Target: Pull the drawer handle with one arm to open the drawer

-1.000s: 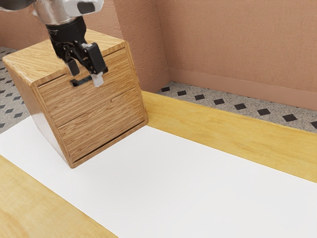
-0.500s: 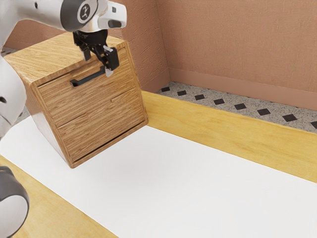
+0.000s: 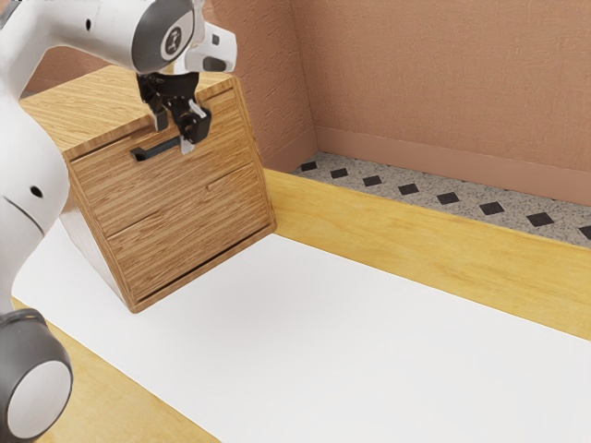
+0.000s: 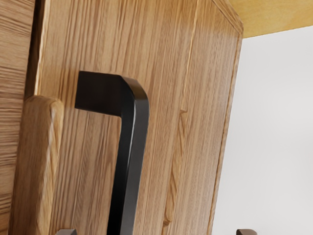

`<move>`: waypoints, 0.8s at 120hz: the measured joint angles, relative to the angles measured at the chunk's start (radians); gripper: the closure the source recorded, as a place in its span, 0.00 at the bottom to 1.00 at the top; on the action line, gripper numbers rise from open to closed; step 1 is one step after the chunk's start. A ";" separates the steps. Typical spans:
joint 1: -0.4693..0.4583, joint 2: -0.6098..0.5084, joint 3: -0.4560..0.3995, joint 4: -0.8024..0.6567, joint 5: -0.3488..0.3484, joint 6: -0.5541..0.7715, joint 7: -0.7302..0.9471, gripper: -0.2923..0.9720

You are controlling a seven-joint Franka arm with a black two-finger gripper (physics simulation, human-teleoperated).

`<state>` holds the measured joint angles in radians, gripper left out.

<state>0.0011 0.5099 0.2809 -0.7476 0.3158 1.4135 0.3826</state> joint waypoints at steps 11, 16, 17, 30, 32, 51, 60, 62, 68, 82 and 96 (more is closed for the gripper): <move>0.001 0.008 0.011 0.000 0.000 0.002 0.007 0.48; 0.002 0.009 0.014 0.000 0.000 0.003 0.009 0.48; 0.002 0.009 0.014 0.000 0.000 0.003 0.010 0.48; 0.002 0.019 0.016 -0.001 0.000 0.009 0.016 0.50; 0.003 0.021 0.016 -0.001 0.000 0.009 0.017 0.50; 0.005 0.030 0.017 -0.005 0.000 0.015 0.023 0.55; 0.006 0.033 0.030 -0.010 0.000 0.016 0.026 0.62; 0.005 0.033 0.031 -0.010 -0.001 0.017 0.026 0.64; 0.003 0.032 0.034 -0.012 -0.001 0.017 0.027 0.68; -0.004 0.031 0.033 -0.015 -0.001 0.017 0.030 0.76; -0.032 0.024 0.036 -0.017 -0.003 0.015 0.033 0.81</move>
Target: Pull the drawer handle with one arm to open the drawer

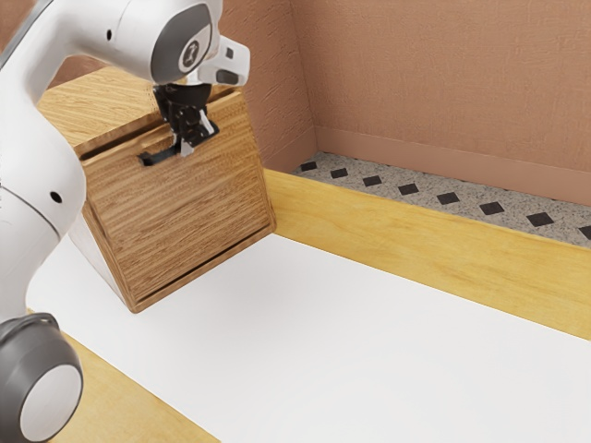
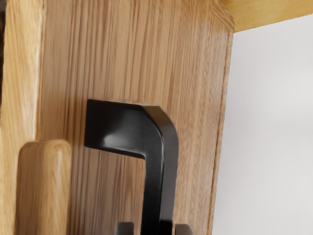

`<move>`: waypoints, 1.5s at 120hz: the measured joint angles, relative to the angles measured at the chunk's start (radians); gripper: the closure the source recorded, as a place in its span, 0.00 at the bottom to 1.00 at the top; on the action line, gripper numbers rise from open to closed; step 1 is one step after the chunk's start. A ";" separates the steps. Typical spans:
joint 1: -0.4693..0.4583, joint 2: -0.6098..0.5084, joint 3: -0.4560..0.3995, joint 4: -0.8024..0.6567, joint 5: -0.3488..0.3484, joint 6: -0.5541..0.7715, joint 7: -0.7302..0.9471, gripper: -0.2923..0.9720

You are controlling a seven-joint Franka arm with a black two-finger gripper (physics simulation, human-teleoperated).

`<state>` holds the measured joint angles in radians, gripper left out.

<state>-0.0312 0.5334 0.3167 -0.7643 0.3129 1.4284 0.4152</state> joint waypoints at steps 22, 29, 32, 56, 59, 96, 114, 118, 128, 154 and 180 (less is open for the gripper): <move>-0.047 -0.011 -0.006 -0.002 -0.003 -0.019 0.003 0.83; -0.049 -0.020 -0.010 -0.017 -0.008 -0.026 0.004 0.84; -0.048 -0.031 -0.012 -0.034 -0.011 -0.029 0.004 0.84; -0.074 -0.088 -0.006 -0.114 -0.045 -0.046 0.001 0.84; -0.076 -0.094 -0.007 -0.116 -0.048 -0.051 -0.002 0.84; -0.113 -0.143 -0.004 -0.177 -0.081 -0.098 -0.083 0.86; -0.139 -0.148 0.001 -0.183 -0.106 -0.103 -0.119 0.85; -0.146 -0.149 0.001 -0.184 -0.112 -0.104 -0.126 0.86; -0.163 -0.152 0.001 -0.184 -0.123 -0.105 -0.142 0.86; -0.199 -0.165 -0.001 -0.193 -0.158 -0.108 -0.177 0.86; -0.243 -0.175 -0.001 -0.212 -0.172 -0.109 -0.207 0.87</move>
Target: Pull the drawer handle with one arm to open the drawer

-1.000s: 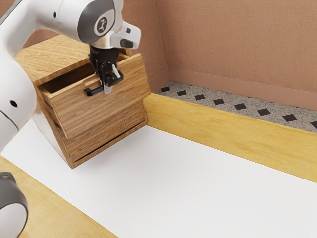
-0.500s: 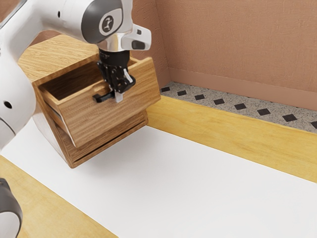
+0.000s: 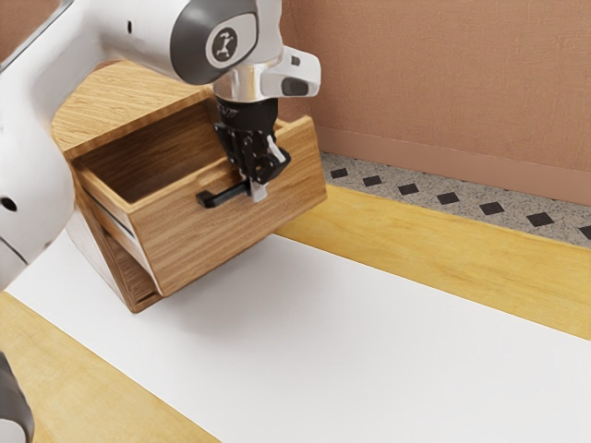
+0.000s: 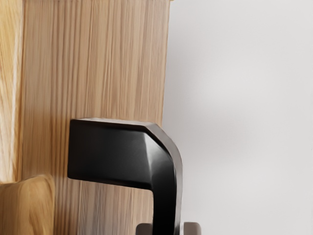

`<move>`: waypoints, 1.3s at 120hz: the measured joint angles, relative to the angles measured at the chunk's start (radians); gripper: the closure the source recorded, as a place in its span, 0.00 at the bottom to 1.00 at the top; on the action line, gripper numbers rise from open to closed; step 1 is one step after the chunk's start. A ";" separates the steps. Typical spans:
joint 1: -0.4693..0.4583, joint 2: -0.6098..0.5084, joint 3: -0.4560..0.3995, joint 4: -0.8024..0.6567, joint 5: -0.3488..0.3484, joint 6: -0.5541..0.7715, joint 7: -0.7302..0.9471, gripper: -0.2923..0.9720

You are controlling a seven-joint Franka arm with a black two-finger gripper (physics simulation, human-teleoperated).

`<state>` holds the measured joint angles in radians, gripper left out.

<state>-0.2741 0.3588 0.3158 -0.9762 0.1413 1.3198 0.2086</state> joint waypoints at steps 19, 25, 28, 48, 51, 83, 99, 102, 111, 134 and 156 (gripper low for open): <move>-0.025 -0.005 -0.001 0.000 0.017 0.001 -0.022 0.86; -0.035 -0.005 -0.003 0.000 0.035 0.001 -0.030 0.86; -0.038 -0.005 -0.003 0.000 0.041 0.001 -0.034 0.86; -0.055 -0.004 -0.004 0.000 0.078 0.000 -0.057 0.85; -0.056 -0.004 -0.005 0.000 0.081 0.000 -0.060 0.85; -0.066 -0.004 -0.003 0.000 0.088 -0.003 -0.089 0.77; -0.067 -0.004 -0.002 0.001 0.085 -0.005 -0.101 0.72; -0.067 -0.004 -0.002 0.001 0.085 -0.005 -0.103 0.71; -0.067 -0.005 -0.001 0.003 0.084 -0.007 -0.108 0.70; -0.066 -0.074 -0.001 0.016 0.081 -0.023 -0.117 0.67; 0.003 -0.171 0.001 0.128 -0.032 -0.065 -0.093 0.59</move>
<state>-0.2714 0.1874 0.3168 -0.8485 0.1090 1.2548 0.1156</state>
